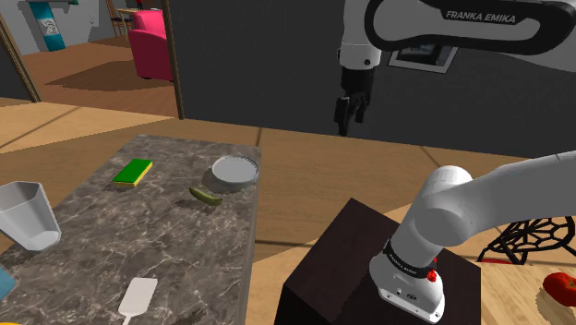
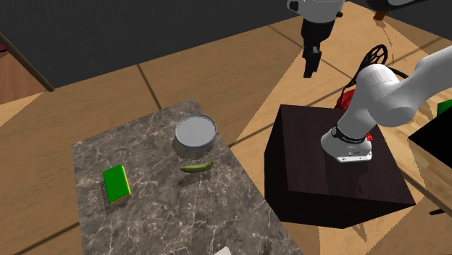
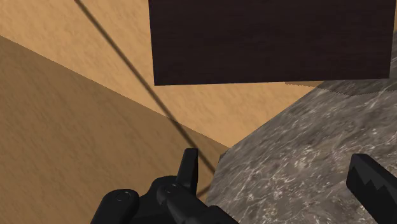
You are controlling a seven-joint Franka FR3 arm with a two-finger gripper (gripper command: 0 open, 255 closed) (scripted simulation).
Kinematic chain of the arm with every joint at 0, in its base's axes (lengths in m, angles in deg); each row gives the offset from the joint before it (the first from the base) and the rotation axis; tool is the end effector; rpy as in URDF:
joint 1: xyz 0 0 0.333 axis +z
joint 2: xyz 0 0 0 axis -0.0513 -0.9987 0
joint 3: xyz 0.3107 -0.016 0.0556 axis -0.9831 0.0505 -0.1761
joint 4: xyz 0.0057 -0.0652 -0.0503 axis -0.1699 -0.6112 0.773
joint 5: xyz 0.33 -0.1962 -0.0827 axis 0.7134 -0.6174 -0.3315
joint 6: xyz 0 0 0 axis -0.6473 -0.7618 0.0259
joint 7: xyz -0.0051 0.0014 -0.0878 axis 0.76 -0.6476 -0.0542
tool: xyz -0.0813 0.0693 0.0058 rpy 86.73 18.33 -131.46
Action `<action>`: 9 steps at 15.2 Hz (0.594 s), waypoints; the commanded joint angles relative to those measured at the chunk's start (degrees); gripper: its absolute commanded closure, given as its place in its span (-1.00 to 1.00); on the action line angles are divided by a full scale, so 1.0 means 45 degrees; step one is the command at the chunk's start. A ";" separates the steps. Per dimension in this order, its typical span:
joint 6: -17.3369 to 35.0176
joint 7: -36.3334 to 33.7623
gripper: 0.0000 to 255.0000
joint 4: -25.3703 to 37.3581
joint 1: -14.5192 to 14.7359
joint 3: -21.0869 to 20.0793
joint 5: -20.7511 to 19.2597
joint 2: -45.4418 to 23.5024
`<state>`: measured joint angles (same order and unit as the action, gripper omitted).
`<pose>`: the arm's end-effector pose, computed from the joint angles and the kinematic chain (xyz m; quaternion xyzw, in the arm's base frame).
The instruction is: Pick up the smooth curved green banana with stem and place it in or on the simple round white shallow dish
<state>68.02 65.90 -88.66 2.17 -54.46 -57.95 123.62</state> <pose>0.3001 0.0049 0.5658 0.9954 -0.0289 -0.0692 0.0589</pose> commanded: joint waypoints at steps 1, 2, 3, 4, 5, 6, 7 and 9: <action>0.0000 0.0000 -1.00 0.0000 0.0000 0.0000 0.0000 0.0000; 0.0406 0.0009 -1.00 -0.0055 0.0059 -0.0032 0.0061 -0.0342; 0.0807 0.0018 -1.00 -0.0093 0.0120 -0.0064 0.0119 -0.0697; 0.1204 0.0030 -1.00 -0.0115 0.0180 -0.0098 0.0174 -0.1063; 0.1595 0.0044 -1.00 -0.0120 0.0237 -0.0135 0.0229 -0.1440; 0.1980 0.0059 -1.00 -0.0109 0.0295 -0.0173 0.0281 -0.1827; 0.2359 0.0076 -1.00 -0.0080 0.0350 -0.0214 0.0332 -0.2224; 0.3092 0.0113 -1.00 0.0026 0.0460 -0.0299 0.0427 -0.3043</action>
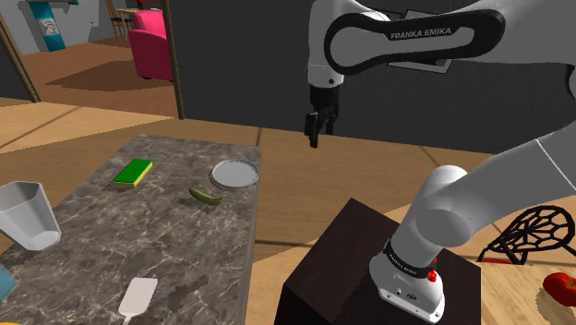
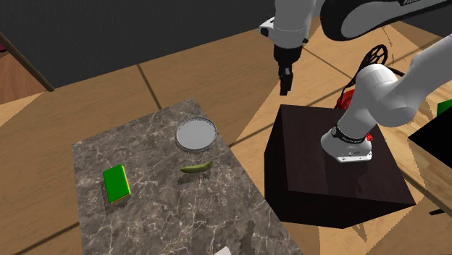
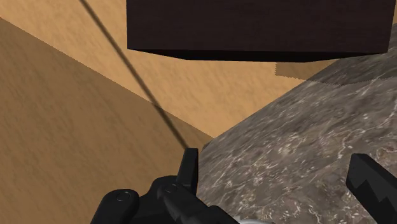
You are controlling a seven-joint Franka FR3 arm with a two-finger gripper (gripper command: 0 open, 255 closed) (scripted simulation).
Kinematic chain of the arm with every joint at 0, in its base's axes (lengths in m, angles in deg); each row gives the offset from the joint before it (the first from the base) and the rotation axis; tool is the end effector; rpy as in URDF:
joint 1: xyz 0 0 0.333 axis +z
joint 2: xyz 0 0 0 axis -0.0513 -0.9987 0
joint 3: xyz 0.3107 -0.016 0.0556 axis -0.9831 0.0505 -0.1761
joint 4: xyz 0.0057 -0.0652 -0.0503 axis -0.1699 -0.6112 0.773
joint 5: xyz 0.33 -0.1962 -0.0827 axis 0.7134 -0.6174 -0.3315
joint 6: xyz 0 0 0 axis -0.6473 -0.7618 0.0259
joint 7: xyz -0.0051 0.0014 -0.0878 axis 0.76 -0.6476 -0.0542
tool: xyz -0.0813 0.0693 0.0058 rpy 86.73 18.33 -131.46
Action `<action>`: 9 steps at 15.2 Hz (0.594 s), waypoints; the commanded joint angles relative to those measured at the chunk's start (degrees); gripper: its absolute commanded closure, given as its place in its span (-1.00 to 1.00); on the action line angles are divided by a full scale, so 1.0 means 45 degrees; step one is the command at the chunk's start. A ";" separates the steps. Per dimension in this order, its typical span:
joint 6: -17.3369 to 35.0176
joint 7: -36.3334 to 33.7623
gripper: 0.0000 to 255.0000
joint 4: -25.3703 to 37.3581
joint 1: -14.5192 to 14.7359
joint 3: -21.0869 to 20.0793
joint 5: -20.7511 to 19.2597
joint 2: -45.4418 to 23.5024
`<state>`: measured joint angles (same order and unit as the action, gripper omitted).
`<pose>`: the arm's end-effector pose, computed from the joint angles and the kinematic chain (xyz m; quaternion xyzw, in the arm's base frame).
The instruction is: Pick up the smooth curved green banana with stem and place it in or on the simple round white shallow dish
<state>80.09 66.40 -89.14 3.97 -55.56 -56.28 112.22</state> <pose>0.3642 0.0287 0.5102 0.9966 0.0076 -0.0675 0.0469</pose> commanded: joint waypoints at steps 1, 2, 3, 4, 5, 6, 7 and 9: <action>0.0763 0.0022 -1.00 0.0210 0.0114 -0.0101 0.0100 -0.0929; 0.1107 0.0043 -1.00 0.0304 0.0166 -0.0148 0.0141 -0.1357; 0.1441 0.0064 -1.00 0.0414 0.0216 -0.0197 0.0179 -0.1790; 0.1765 0.0086 -1.00 0.0540 0.0267 -0.0246 0.0213 -0.2228; 0.2077 0.0107 -1.00 0.0682 0.0318 -0.0295 0.0243 -0.2671; 0.2377 0.0129 -1.00 0.0840 0.0366 -0.0348 0.0271 -0.3117; 0.2666 0.0150 -1.00 0.1013 0.0412 -0.0403 0.0296 -0.3567; 0.3205 0.0191 -1.00 0.1404 0.0508 -0.0511 0.0330 -0.4474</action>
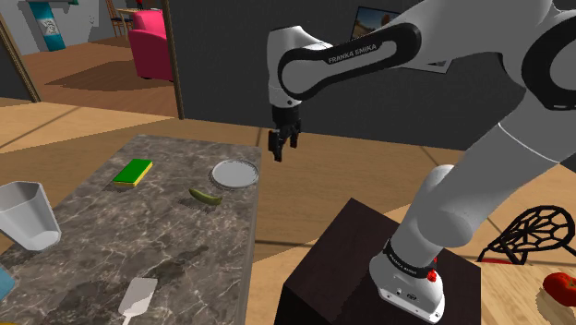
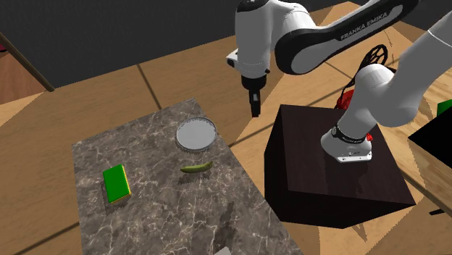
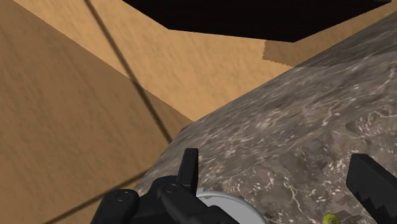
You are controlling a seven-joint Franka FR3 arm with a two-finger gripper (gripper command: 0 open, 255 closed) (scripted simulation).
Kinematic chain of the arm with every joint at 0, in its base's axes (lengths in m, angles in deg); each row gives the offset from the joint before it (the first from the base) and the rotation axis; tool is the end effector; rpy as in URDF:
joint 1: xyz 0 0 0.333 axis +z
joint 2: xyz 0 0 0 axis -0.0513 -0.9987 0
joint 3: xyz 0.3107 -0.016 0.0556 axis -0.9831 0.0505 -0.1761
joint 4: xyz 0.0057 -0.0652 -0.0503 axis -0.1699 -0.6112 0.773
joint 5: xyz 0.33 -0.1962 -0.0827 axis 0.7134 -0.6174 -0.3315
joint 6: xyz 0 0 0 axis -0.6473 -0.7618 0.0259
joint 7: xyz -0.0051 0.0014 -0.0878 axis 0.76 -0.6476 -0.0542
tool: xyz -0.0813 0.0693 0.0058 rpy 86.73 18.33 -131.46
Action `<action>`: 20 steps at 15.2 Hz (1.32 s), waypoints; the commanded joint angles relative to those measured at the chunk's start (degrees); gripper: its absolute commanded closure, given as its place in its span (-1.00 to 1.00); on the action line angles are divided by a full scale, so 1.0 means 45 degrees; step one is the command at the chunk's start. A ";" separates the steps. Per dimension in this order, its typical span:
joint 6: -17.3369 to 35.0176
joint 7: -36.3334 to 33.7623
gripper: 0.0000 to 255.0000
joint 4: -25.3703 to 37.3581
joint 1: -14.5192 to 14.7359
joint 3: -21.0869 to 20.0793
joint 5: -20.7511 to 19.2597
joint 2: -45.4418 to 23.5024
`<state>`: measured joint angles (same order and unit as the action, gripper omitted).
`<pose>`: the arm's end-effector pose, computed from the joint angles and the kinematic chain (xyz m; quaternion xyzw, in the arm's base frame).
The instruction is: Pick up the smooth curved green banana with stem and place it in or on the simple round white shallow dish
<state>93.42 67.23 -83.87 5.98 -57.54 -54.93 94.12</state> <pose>0.4493 0.0693 0.4392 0.9960 0.0542 -0.0636 0.0308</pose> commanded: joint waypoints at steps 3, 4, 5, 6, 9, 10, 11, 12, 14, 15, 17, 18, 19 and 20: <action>0.0953 0.0060 -1.00 0.0930 0.0208 -0.0231 0.0047 -0.1826; 0.1162 0.0076 -1.00 0.1192 0.0257 -0.0286 0.0044 -0.2286; 0.1358 0.0091 -1.00 0.1468 0.0307 -0.0340 0.0036 -0.2747; 0.1539 0.0105 -1.00 0.1758 0.0358 -0.0393 0.0023 -0.3208; 0.2000 0.0141 -1.00 0.2715 0.0521 -0.0548 -0.0044 -0.4594; 0.2125 0.0151 -1.00 0.3063 0.0580 -0.0596 -0.0074 -0.5057; 0.2236 0.0162 -1.00 0.3425 0.0643 -0.0642 -0.0108 -0.5520; 0.2333 0.0173 -1.00 0.3802 0.0709 -0.0685 -0.0146 -0.5984; 0.2483 0.0196 -1.00 0.4602 0.0849 -0.0767 -0.0229 -0.6915; 0.2536 0.0209 -1.00 0.5025 0.0924 -0.0805 -0.0274 -0.7382; 0.2598 0.0240 -1.00 0.5923 0.1087 -0.0874 -0.0368 -0.8323; 0.2607 0.0258 -1.00 0.6398 0.1174 -0.0905 -0.0416 -0.8797; 0.2600 0.0279 -1.00 0.6893 0.1265 -0.0935 -0.0464 -0.9275; 0.2577 0.0303 -1.00 0.7409 0.1361 -0.0962 -0.0512 -0.9758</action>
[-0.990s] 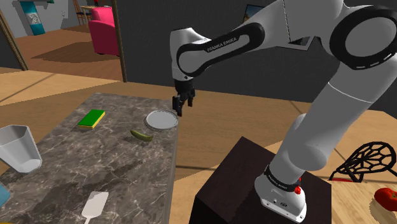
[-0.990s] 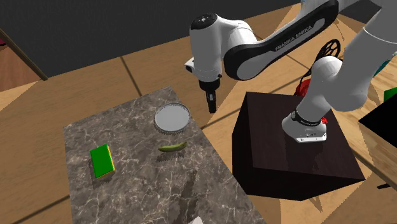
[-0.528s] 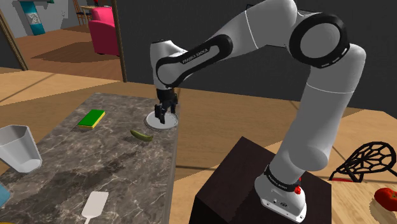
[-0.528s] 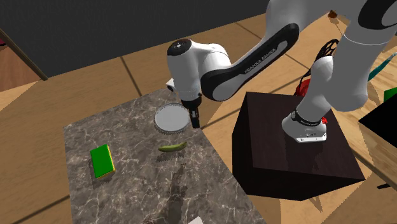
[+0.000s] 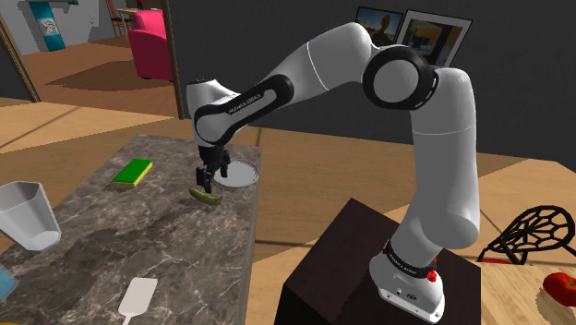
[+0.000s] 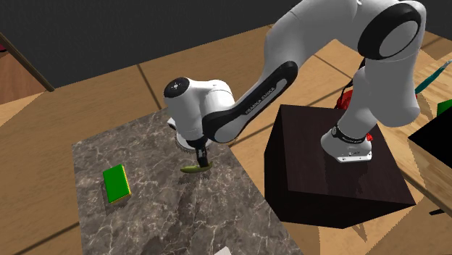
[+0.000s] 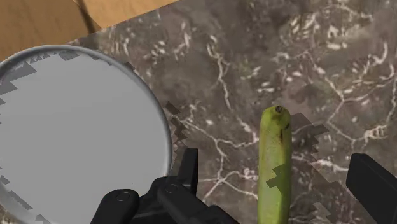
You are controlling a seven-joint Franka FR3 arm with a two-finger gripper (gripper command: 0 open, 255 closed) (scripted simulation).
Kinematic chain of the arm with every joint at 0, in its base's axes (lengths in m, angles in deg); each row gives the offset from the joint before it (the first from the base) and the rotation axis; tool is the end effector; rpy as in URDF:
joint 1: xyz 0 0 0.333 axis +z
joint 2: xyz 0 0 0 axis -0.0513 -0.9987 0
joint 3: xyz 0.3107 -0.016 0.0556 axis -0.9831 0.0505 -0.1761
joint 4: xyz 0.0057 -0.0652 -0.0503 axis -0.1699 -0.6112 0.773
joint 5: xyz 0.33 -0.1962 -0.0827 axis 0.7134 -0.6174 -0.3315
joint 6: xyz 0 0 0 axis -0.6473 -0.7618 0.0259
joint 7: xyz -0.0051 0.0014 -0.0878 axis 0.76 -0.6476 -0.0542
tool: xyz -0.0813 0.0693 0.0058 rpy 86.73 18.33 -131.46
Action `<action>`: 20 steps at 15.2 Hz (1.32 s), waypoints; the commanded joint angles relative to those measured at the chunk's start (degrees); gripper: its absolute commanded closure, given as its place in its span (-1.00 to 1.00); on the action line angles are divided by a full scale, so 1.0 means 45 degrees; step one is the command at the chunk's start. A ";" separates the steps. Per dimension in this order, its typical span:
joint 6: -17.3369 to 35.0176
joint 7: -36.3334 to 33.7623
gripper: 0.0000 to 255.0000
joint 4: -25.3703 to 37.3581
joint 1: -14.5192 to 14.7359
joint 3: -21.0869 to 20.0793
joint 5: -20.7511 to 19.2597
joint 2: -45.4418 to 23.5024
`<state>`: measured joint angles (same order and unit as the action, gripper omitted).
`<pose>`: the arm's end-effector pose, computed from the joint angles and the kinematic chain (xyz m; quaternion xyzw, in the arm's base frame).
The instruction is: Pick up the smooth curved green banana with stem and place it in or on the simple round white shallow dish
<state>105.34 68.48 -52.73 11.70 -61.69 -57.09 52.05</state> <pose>0.6184 0.1966 0.2894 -0.9859 -0.1581 0.0548 0.0050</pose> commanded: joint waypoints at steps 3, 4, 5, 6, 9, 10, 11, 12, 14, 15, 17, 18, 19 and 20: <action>-0.0216 0.0106 -1.00 0.1985 0.0368 -0.0103 -0.0157 -0.1732; -0.0081 0.0097 -1.00 0.1923 0.0376 -0.0093 -0.0170 -0.1805; 0.0054 0.0089 -1.00 0.1864 0.0383 -0.0084 -0.0184 -0.1882; 0.0187 0.0080 -1.00 0.1809 0.0391 -0.0074 -0.0198 -0.1960; 0.0579 0.0053 -1.00 0.1661 0.0416 -0.0044 -0.0243 -0.2206; 0.0708 0.0044 -1.00 0.1618 0.0424 -0.0033 -0.0258 -0.2293; 0.0783 0.0039 -1.00 0.1591 0.0429 -0.0027 -0.0266 -0.2341; 0.0782 0.0039 -1.00 0.1593 0.0430 -0.0027 -0.0267 -0.2342; 0.0782 0.0039 -1.00 0.1594 0.0430 -0.0027 -0.0267 -0.2343; 0.0782 0.0039 -1.00 0.1594 0.0430 -0.0027 -0.0267 -0.2343; 0.0782 0.0039 -1.00 0.1595 0.0430 -0.0027 -0.0267 -0.2343; 0.0779 0.0039 -1.00 0.1597 0.0430 -0.0027 -0.0267 -0.2344; 0.0779 0.0039 1.00 0.1597 0.0430 -0.0027 -0.0267 -0.2344; 0.0779 0.0039 1.00 0.1597 0.0430 -0.0027 -0.0267 -0.2344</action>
<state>108.85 68.65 -45.54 13.64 -61.81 -58.29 41.51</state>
